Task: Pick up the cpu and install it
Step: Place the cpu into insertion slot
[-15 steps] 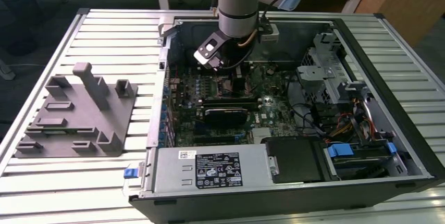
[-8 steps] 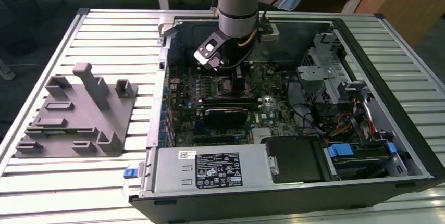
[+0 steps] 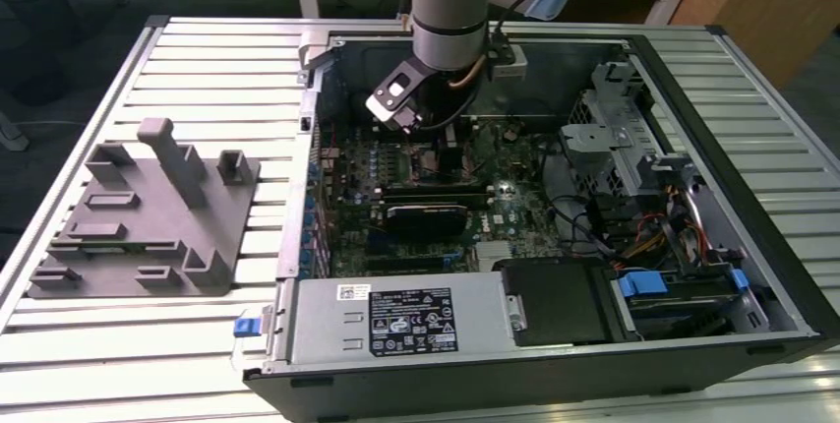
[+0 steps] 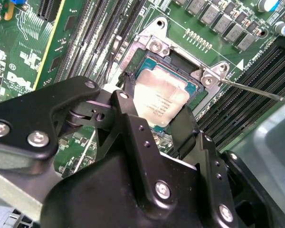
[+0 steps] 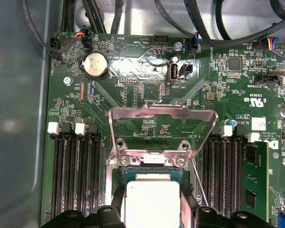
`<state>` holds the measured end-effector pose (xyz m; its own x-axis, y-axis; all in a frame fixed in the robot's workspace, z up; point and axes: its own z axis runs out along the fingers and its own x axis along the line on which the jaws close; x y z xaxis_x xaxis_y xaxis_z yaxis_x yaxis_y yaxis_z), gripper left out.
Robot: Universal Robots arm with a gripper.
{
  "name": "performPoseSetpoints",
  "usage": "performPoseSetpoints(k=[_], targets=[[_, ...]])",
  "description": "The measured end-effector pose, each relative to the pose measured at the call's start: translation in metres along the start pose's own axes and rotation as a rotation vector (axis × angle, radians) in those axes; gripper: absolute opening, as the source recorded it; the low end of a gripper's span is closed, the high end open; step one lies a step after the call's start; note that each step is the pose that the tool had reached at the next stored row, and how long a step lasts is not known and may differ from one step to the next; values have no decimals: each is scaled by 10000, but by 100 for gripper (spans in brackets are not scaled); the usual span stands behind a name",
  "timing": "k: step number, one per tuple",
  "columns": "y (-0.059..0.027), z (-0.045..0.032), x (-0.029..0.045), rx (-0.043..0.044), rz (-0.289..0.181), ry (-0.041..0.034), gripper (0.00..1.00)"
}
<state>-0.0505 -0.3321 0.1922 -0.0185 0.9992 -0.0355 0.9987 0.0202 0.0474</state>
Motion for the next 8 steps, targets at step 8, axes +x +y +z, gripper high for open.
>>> performPoseSetpoints(k=[8], targets=[[21, 1, 0, 7, 1, 0, 54]])
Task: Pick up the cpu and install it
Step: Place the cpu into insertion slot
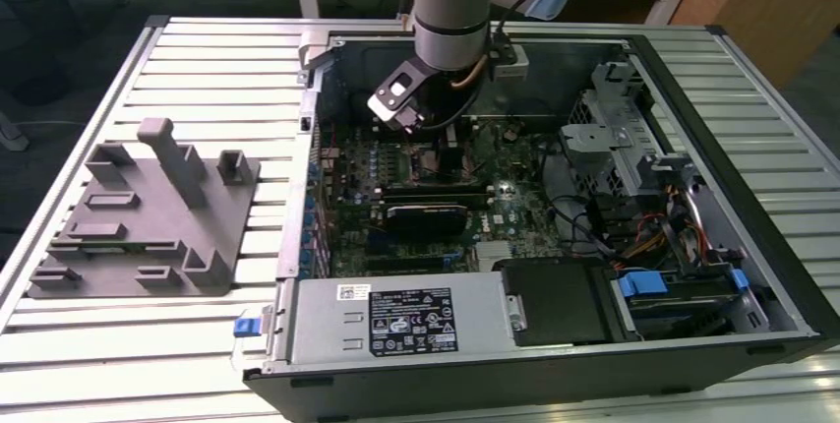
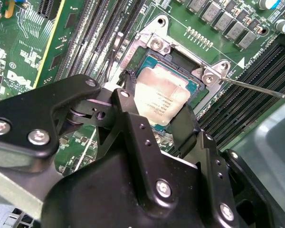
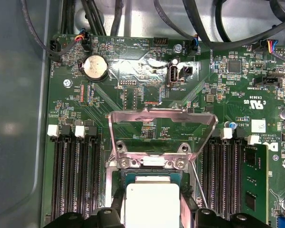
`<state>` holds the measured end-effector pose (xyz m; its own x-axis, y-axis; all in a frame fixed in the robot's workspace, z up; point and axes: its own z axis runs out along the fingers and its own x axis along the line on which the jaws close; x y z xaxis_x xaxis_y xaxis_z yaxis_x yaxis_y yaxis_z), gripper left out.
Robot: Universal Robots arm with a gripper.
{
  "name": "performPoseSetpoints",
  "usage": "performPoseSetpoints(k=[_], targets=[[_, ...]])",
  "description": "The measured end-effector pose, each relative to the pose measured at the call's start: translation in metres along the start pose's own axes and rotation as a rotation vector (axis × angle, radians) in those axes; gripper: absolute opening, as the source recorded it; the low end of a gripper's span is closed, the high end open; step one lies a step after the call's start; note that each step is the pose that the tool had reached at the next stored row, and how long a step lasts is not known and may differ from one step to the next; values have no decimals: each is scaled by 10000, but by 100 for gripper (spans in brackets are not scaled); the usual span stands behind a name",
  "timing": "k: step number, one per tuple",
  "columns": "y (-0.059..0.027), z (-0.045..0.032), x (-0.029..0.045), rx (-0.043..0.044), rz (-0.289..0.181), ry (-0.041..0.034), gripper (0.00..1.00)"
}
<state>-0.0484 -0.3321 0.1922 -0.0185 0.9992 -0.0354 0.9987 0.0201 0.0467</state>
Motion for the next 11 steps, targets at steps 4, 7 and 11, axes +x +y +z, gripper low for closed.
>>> performPoseSetpoints(k=[4, 7, 11], targets=[[0, -1, 0, -1, 0, 0, 54], [0, -2, 0, -2, 0, 1, 54], [1, -2, 0, -2, -1, 2, 55]])
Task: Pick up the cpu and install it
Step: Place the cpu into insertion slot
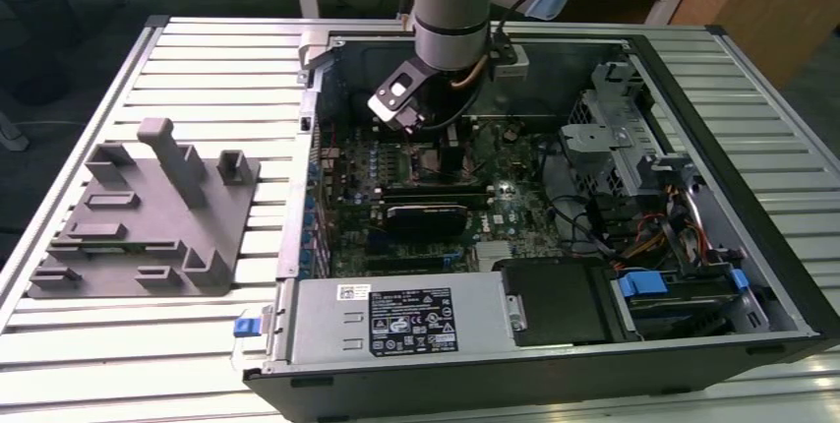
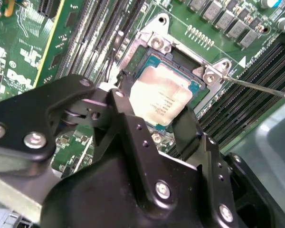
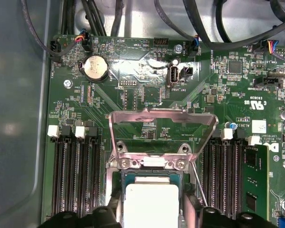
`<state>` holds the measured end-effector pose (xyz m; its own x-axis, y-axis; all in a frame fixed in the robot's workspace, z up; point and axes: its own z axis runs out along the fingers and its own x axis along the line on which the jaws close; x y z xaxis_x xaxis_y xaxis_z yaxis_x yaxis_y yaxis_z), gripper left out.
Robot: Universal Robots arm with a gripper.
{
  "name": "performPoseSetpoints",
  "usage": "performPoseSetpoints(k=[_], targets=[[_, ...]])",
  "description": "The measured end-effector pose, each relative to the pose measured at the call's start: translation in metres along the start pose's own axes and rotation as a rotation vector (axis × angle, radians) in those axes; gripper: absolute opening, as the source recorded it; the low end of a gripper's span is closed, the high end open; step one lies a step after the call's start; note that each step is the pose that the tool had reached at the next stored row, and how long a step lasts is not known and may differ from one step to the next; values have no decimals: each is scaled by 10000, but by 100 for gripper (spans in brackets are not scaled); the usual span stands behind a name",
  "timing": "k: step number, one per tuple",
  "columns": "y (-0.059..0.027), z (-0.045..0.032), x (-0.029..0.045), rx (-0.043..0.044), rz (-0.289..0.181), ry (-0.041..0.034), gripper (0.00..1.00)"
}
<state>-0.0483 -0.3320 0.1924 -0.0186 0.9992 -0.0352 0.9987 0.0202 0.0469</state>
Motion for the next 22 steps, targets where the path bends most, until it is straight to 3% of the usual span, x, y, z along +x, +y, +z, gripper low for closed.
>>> performPoseSetpoints(k=[1, 5, 10, 16, 19, 21, 22], targets=[[0, -1, -1, 2, 0, -3, 62], [0, -13, -2, 4, 1, -6, 62], [3, -85, -4, 2, 1, -3, 62], [4, -94, -4, 1, 1, -1, 62], [4, -97, -4, 1, 1, -2, 60], [4, -99, -4, 1, 1, -2, 48], [4, -100, -4, 1, 1, -2, 48]])
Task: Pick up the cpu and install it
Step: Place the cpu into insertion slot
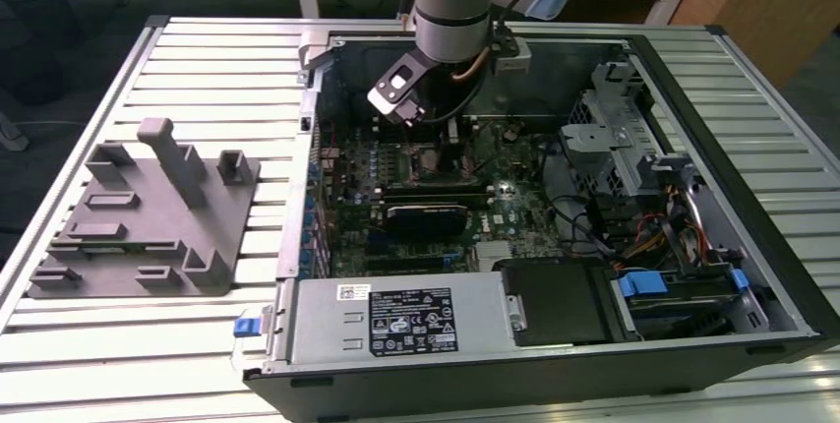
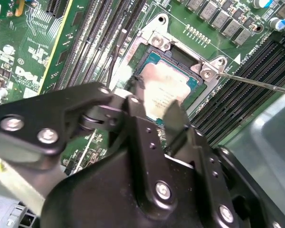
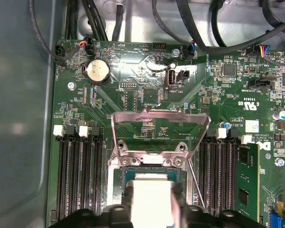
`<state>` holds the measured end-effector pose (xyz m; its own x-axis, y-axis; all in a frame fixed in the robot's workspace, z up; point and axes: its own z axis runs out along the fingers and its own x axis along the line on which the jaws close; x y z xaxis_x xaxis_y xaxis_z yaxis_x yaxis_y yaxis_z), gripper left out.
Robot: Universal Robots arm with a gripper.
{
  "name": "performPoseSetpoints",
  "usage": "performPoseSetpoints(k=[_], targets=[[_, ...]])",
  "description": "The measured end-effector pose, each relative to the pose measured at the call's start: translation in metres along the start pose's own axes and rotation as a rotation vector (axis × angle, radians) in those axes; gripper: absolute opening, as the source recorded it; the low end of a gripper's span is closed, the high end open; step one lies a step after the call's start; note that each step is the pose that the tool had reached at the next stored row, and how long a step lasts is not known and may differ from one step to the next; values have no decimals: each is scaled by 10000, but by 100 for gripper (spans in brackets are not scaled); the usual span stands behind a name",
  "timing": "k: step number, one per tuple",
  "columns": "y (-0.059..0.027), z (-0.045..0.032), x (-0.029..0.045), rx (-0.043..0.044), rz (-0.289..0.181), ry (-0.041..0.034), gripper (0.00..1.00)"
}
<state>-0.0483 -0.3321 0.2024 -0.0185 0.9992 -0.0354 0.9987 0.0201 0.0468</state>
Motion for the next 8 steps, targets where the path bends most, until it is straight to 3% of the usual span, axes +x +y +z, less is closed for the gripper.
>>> performPoseSetpoints(k=[8], targets=[[0, -8, 0, 0, 0, 0, 13]])
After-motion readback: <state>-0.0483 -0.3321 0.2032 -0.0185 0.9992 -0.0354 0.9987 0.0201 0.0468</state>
